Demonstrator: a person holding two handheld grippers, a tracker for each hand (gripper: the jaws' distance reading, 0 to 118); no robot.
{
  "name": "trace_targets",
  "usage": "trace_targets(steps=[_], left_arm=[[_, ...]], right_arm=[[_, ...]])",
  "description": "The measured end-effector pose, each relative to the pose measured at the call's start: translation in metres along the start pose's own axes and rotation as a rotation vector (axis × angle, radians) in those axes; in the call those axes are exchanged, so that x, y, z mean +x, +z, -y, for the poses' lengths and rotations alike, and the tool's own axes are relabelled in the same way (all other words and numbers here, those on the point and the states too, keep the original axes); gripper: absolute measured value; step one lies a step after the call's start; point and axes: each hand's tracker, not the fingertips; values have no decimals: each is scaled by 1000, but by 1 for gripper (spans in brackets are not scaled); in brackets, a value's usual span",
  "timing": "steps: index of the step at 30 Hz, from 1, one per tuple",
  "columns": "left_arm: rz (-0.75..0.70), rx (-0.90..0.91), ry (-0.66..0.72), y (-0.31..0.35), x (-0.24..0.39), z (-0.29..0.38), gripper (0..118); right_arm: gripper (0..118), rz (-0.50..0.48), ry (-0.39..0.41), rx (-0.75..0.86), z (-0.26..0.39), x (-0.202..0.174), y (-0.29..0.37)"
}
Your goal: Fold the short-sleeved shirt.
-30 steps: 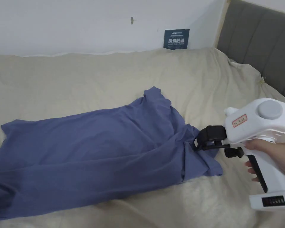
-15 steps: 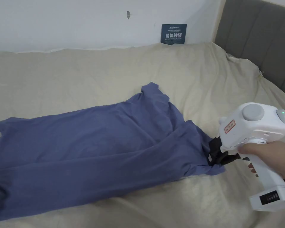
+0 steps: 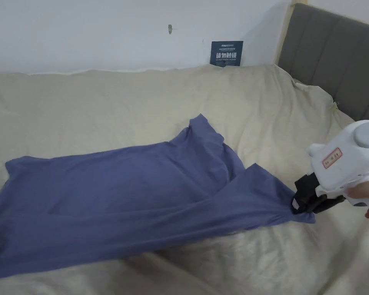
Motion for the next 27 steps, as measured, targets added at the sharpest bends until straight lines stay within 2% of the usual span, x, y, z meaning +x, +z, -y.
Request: trace_targets(steps=[8, 12, 15, 17, 18, 19, 20, 21, 22, 24, 25, 26, 27], left_arm=[[38, -40, -19, 31, -4, 60, 13], [46, -59, -30, 8, -6, 83, 13], [69, -116, 57, -22, -13, 97, 14], [97, -145, 135, -36, -24, 103, 18], [109, -149, 159, -40, -29, 106, 20], [137, -123, 180, -37, -34, 107, 23], [154, -117, 200, -33, -38, 107, 33], [130, -123, 199, -28, -41, 107, 50], [101, -121, 191, -25, -43, 108, 67], [-20, -121, 139, -19, -49, 110, 107], [-123, -119, 93, -14, -55, 111, 112], [-155, -94, 71, -9, -59, 113, 112], [-192, -62, 62, -2, -65, 113, 112]], right_arm=[[4, 1, 46, -68, 80, -1, 20], [4, 6, 44, -112, 105, 5, -9], [4, 26, 27, -130, 118, 11, -37], [4, 14, -9, -113, 118, 20, -48], [14, -4, -57, -95, 119, 25, -48], [31, -8, -81, -80, 119, 29, -46], [58, 21, -92, -73, 119, 34, -44], [88, 73, -105, -85, 119, 41, -42], [97, 143, -109, -109, 119, 48, -38], [98, 232, -82, -89, 121, 57, -24], [98, 201, -89, -81, 121, 62, -15], [97, 195, -108, -65, 121, 65, -7], [97, 239, -139, -29, 122, 62, 3]])
